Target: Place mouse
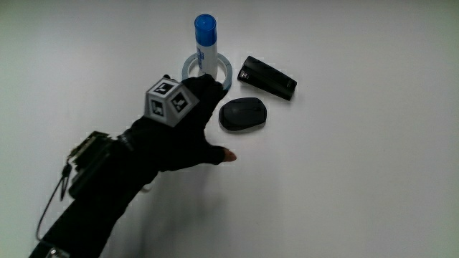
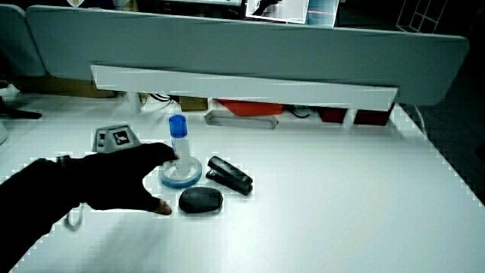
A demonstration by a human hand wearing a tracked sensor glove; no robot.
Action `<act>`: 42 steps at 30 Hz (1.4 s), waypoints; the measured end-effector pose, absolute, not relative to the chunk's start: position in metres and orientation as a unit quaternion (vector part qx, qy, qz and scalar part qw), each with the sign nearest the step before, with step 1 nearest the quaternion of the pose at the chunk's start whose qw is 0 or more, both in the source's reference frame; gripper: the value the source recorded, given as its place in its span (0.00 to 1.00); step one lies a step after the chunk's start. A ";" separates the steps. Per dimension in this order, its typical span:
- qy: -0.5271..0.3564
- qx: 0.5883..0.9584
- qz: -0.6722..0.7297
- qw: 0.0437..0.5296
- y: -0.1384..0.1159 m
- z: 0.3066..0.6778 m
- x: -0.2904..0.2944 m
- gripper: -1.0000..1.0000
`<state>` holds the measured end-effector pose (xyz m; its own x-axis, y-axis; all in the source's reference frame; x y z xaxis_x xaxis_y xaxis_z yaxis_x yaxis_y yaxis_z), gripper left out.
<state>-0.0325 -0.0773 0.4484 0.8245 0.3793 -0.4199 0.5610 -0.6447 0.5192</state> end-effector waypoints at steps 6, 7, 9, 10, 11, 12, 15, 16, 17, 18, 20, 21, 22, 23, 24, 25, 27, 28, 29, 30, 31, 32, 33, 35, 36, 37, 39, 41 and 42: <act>0.238 0.903 -0.143 0.328 -0.090 0.468 -0.037 0.50; 0.235 0.903 -0.141 0.331 -0.091 0.471 -0.037 0.50; 0.227 0.902 -0.142 0.338 -0.092 0.478 -0.038 0.50; 0.225 0.903 -0.141 0.338 -0.093 0.481 -0.038 0.50; 0.225 0.903 -0.138 0.339 -0.093 0.484 -0.038 0.50; 0.222 0.903 -0.137 0.342 -0.093 0.488 -0.037 0.50; 0.218 0.902 -0.129 0.351 -0.093 0.498 -0.035 0.50; 0.218 0.900 -0.124 0.355 -0.092 0.496 -0.034 0.50; 0.218 0.903 -0.123 0.350 -0.091 0.500 -0.033 0.50; 0.219 0.899 -0.119 0.359 -0.092 0.506 -0.032 0.50; 0.216 0.898 -0.113 0.366 -0.091 0.510 -0.031 0.50; 0.216 0.898 -0.110 0.366 -0.091 0.513 -0.030 0.50; 0.219 0.899 -0.109 0.363 -0.091 0.517 -0.030 0.50; 0.217 0.899 -0.110 0.364 -0.090 0.518 -0.030 0.50; 0.214 0.899 -0.108 0.367 -0.090 0.520 -0.030 0.50; 0.214 0.898 -0.103 0.370 -0.089 0.521 -0.030 0.50; 0.214 0.897 -0.097 0.375 -0.089 0.521 -0.029 0.50; 0.212 0.899 -0.098 0.371 -0.088 0.524 -0.029 0.50; 0.213 0.898 -0.096 0.373 -0.088 0.527 -0.029 0.50; 0.211 0.896 -0.099 0.379 -0.089 0.528 -0.029 0.50; 0.207 0.897 -0.099 0.377 -0.089 0.529 -0.029 0.50; 0.210 0.898 -0.089 0.376 -0.089 0.526 -0.028 0.50; 0.214 0.899 -0.080 0.375 -0.088 0.524 -0.027 0.50; 0.212 0.901 -0.079 0.370 -0.088 0.523 -0.027 0.50; 0.211 0.902 -0.079 0.367 -0.087 0.522 -0.027 0.50; 0.202 0.901 -0.081 0.375 -0.087 0.526 -0.028 0.50; 0.206 0.903 -0.089 0.366 -0.086 0.526 -0.030 0.50; 0.203 0.902 -0.092 0.371 -0.085 0.527 -0.031 0.46; 0.206 0.903 -0.092 0.367 -0.084 0.529 -0.031 0.42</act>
